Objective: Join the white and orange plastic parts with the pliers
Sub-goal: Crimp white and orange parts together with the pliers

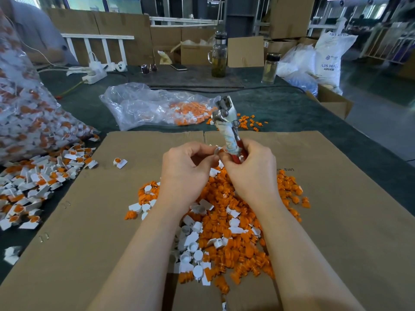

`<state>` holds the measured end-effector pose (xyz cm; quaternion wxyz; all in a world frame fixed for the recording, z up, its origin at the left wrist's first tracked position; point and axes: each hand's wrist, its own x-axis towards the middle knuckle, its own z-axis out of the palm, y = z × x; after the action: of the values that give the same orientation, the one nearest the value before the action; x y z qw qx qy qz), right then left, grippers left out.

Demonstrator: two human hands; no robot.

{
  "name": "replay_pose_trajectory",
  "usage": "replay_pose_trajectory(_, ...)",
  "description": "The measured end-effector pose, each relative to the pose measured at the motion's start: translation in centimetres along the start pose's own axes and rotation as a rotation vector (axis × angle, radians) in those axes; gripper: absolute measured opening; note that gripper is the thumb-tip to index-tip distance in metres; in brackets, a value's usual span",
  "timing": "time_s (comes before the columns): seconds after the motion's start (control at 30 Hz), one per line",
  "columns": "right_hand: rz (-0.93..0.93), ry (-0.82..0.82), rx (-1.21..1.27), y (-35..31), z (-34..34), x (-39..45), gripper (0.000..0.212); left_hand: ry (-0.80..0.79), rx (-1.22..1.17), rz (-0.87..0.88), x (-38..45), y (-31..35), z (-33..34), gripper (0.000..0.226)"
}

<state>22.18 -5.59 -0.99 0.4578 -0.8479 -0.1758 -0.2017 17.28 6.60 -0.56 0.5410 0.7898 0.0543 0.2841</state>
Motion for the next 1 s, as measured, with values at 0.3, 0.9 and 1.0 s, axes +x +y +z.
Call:
replay_pose_trajectory(0.3,0.087,-0.061,0.293,0.07,-0.38,0.11,0.011,0.062,-0.129,-0.062,-0.01,0.31,0.03,0.023)
replay_pose_trajectory(0.9,0.120,-0.140,0.284,-0.43,-0.43,0.10,0.008,0.129,-0.170,-0.064,0.00,0.02,0.50,0.021)
replay_pose_trajectory(1.0,0.116,-0.217,0.276,-0.34,-0.50,0.13,0.002,0.147,-0.182,-0.095,0.13,-0.24,0.39,0.016)
